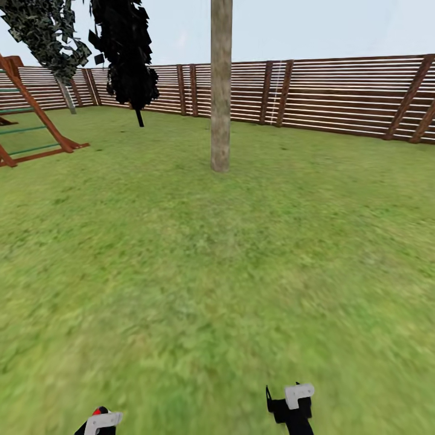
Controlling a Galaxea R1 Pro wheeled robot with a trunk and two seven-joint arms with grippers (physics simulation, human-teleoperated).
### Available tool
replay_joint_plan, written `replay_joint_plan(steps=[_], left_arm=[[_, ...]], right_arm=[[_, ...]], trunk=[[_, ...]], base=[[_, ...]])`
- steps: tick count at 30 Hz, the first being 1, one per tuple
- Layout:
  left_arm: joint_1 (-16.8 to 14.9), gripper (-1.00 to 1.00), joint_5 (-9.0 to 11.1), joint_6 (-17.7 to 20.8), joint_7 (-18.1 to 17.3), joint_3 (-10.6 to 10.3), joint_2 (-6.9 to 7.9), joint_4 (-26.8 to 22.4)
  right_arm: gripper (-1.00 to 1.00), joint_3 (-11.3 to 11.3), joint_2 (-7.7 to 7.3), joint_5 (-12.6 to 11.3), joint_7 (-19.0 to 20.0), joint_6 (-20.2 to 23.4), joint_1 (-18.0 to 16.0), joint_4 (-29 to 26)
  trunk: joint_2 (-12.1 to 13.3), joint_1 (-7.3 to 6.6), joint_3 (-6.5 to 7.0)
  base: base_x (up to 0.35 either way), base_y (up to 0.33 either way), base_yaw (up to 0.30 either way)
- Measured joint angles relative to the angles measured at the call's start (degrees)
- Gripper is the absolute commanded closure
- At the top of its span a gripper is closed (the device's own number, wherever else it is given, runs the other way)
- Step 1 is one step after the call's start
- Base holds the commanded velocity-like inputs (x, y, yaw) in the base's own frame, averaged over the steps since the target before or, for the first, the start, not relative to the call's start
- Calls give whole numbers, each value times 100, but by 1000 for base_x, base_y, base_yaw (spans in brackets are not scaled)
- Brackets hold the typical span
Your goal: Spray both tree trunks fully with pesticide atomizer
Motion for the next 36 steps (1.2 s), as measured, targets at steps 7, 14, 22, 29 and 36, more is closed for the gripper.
replay_joint_plan(steps=[7,14,22,29,36], left_arm=[[0,100,0,-4,0,0,0,0],[0,100,0,0,0,0,0,0],[0,100,0,0,0,0,0,0],[0,100,0,0,0,-1,-1,0],[0,100,0,0,0,-2,-3,0]], right_arm=[[-100,0,0,0,0,0,0,1],[-100,0,0,0,0,0,0,2],[-100,0,0,0,0,0,0,2],[-100,0,3,0,0,-6,0,120],[-100,0,7,0,0,-9,0,160]], trunk=[[0,0,55],[0,0,117],[0,0,188],[0,0,237],[0,0,242]], base=[[344,0,0],[344,0,0],[344,0,0],[344,0,0],[344,0,0]])
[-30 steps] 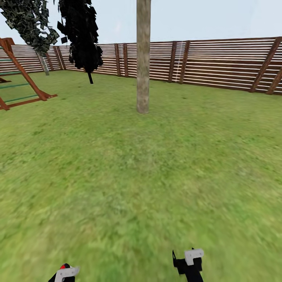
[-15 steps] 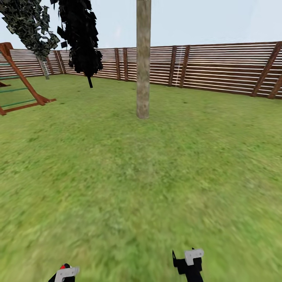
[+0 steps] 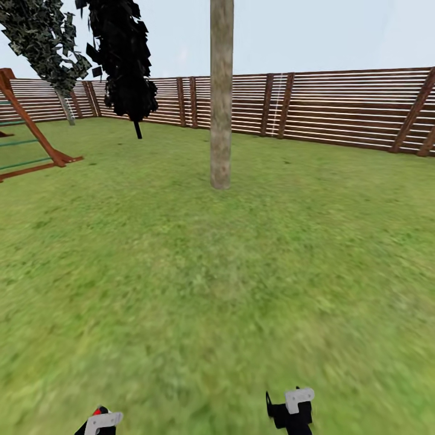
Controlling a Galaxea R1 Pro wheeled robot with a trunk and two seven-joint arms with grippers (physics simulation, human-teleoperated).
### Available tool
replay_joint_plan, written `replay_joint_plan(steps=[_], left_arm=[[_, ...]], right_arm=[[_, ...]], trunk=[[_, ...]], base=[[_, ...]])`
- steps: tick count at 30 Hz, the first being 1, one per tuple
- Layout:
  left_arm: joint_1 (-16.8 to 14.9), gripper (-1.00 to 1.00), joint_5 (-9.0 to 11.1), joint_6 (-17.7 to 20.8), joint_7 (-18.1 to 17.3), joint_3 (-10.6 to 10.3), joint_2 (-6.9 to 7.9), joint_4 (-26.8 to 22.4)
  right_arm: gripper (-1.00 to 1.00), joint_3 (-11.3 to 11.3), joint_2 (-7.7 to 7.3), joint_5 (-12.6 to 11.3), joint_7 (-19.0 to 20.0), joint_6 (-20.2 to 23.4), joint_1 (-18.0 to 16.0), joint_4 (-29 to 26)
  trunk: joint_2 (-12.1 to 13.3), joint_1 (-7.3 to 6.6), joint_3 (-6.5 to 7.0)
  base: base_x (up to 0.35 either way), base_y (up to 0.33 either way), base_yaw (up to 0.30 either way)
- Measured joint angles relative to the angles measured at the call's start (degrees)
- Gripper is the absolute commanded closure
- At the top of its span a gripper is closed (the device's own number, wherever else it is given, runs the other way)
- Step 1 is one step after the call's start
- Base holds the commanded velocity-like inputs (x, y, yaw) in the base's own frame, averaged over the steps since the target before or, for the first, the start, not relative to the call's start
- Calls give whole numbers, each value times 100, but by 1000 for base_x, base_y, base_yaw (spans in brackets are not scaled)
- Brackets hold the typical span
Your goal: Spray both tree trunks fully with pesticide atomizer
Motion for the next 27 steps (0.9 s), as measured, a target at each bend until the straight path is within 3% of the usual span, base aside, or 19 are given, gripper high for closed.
replay_joint_plan(steps=[27], left_arm=[[0,100,-1,-9,0,-8,-2,0]], right_arm=[[-100,9,19,0,-6,0,0,9]], trunk=[[0,0,0]], base=[[344,0,0]])
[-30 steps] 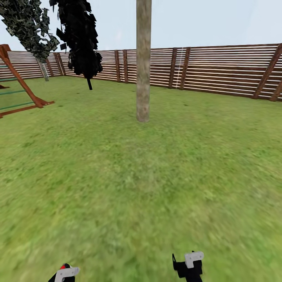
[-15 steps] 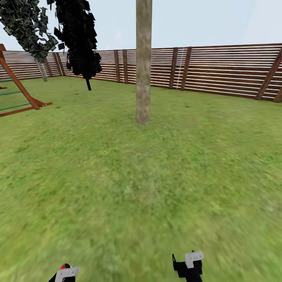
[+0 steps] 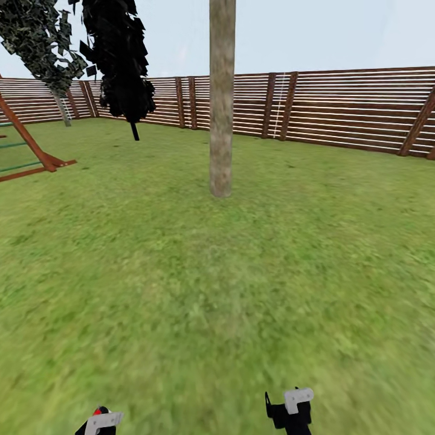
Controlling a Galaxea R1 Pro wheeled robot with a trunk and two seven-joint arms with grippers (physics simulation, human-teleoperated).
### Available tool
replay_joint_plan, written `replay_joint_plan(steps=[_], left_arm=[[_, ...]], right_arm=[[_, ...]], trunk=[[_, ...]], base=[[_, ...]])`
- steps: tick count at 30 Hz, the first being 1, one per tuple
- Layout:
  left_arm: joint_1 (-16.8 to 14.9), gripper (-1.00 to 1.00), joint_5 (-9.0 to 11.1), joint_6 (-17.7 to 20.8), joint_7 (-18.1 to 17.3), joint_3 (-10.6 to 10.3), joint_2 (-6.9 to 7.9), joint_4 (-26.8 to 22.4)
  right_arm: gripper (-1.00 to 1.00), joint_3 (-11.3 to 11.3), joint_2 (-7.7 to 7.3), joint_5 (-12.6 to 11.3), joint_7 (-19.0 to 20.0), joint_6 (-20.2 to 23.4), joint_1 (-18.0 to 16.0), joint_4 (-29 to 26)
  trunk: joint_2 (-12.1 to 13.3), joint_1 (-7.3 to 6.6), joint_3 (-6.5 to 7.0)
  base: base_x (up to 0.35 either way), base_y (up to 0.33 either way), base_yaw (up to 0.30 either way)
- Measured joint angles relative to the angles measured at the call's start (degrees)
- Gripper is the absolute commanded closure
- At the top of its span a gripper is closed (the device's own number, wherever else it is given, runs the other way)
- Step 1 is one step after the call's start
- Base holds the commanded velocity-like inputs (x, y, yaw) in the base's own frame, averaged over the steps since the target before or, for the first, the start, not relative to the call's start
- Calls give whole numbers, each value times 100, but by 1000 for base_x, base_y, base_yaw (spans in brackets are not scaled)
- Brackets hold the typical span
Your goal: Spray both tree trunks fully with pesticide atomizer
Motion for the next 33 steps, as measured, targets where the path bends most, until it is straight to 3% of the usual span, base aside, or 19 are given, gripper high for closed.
replay_joint_plan(steps=[33], left_arm=[[0,100,-1,6,0,3,-4,0]], right_arm=[[-100,-9,-26,-9,-4,-9,0,-1]], trunk=[[0,0,59]], base=[[344,0,0]])
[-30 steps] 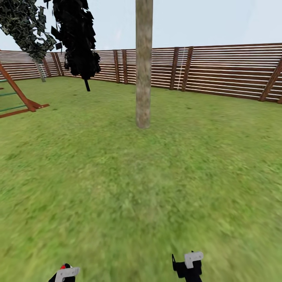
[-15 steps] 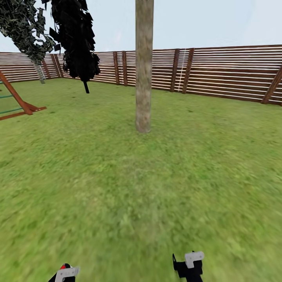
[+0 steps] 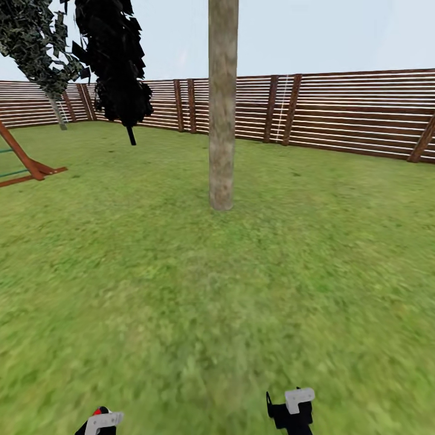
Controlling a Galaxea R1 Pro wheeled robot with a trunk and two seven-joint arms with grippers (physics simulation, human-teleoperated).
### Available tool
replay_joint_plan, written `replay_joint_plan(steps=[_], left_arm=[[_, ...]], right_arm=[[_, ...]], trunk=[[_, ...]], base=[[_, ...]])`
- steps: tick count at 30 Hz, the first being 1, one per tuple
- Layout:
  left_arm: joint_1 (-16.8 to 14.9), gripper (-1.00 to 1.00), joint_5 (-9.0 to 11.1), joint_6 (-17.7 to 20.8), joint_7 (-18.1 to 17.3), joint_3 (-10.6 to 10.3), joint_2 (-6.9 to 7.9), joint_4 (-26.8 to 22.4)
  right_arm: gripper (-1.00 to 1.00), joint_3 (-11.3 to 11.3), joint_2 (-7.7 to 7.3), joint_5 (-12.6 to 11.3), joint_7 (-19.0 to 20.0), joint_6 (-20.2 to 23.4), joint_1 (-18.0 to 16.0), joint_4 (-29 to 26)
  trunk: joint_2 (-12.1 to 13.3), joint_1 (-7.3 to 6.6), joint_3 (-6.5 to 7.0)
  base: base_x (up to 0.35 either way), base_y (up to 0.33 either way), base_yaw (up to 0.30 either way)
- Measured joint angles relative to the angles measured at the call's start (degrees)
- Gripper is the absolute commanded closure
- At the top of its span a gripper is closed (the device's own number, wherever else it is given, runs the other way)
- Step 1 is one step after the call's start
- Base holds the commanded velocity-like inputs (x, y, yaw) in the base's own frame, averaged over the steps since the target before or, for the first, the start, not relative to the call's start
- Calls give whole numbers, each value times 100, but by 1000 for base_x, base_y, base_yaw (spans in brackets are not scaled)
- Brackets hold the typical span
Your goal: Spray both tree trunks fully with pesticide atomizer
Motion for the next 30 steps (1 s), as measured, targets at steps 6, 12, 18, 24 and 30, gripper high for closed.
replay_joint_plan(steps=[6,12,18,24,30], left_arm=[[0,100,-3,1,0,2,0,0],[0,100,1,0,0,4,0,0],[0,100,-2,2,0,7,1,0],[0,100,1,2,0,4,0,0],[0,100,2,1,0,1,-8,0]], right_arm=[[-100,0,0,0,0,0,0,1],[-100,0,0,0,0,0,0,1],[-100,0,0,0,0,0,0,1],[-100,0,0,0,-3,0,0,1],[-100,0,0,0,0,0,0,-1]], trunk=[[0,0,0],[0,0,0],[0,0,5],[0,0,51],[0,0,59]], base=[[344,0,0],[344,0,0],[344,0,0],[344,0,0],[344,0,0]])
